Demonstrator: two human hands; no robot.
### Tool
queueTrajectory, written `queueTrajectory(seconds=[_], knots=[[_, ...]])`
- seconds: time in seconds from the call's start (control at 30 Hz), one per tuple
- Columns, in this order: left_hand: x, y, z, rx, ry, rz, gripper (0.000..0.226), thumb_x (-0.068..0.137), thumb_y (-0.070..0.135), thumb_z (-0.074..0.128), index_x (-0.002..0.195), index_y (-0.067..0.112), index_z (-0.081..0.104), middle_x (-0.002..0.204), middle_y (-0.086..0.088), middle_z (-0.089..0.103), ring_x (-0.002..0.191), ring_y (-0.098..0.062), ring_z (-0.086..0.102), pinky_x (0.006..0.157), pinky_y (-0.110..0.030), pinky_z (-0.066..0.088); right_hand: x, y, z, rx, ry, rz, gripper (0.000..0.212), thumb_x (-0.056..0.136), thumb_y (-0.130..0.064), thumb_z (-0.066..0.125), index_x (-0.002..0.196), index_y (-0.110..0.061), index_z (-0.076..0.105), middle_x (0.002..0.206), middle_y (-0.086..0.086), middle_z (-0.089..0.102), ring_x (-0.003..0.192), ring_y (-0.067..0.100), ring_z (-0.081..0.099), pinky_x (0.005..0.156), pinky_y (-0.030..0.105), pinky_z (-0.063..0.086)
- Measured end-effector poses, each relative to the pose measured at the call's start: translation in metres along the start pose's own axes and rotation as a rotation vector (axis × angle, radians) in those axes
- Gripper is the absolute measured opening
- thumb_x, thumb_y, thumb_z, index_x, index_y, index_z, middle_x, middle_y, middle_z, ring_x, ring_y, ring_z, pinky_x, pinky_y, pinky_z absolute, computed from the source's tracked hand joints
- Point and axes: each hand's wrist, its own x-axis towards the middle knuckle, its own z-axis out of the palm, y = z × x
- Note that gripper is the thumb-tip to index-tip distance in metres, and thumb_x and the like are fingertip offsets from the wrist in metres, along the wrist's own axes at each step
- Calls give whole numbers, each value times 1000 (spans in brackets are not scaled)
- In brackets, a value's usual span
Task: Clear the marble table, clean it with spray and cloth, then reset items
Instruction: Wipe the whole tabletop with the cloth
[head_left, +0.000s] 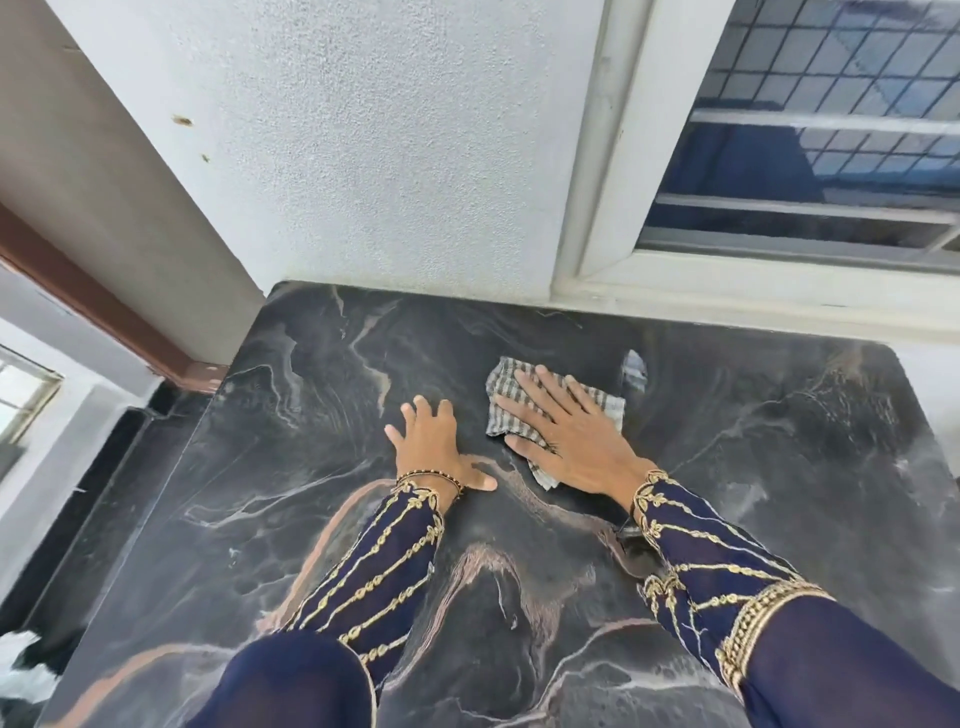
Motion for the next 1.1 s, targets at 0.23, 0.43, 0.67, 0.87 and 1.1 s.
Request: queueTrajectory(seconds=[0.23,0.43,0.67,0.87,1.1], knots=[[-99,-29,42,-194,192,200,53,85,7,53,137,4,44,150,-15,36,144,-31,26,122,-44,14,-100,-86,11,-6,-34,-72,57,102,-61,18,156,-45,10,169,-4,6,156,20,-1,126,45,2],[-182,-56,65,-175,165,248,42,87,3,48,128,6,51,141,-12,46,139,-28,34,119,-40,19,-196,-163,23,18,-15,-166,54,104,-57,29,156,-41,25,167,-1,17,155,25,9,125,49,12],[-232,-49,76,-177,156,248,42,79,-4,47,119,4,58,126,-14,56,118,-34,49,103,-39,38,-285,-197,27,-2,-67,-255,56,105,-57,26,158,-40,19,169,-1,11,156,26,4,124,51,15],[-236,-24,84,-101,80,284,40,83,3,49,121,9,59,127,-11,57,118,-32,52,104,-37,40,-317,-169,20,-22,-129,-266,56,106,-56,21,159,-40,14,169,-3,6,156,22,0,124,48,8],[-208,8,85,-86,58,330,30,87,10,48,107,15,69,115,-5,66,109,-28,60,98,-39,46,-287,-123,19,-7,-128,-278,56,106,-57,23,158,-43,11,169,-7,3,156,19,-1,125,45,-1]])
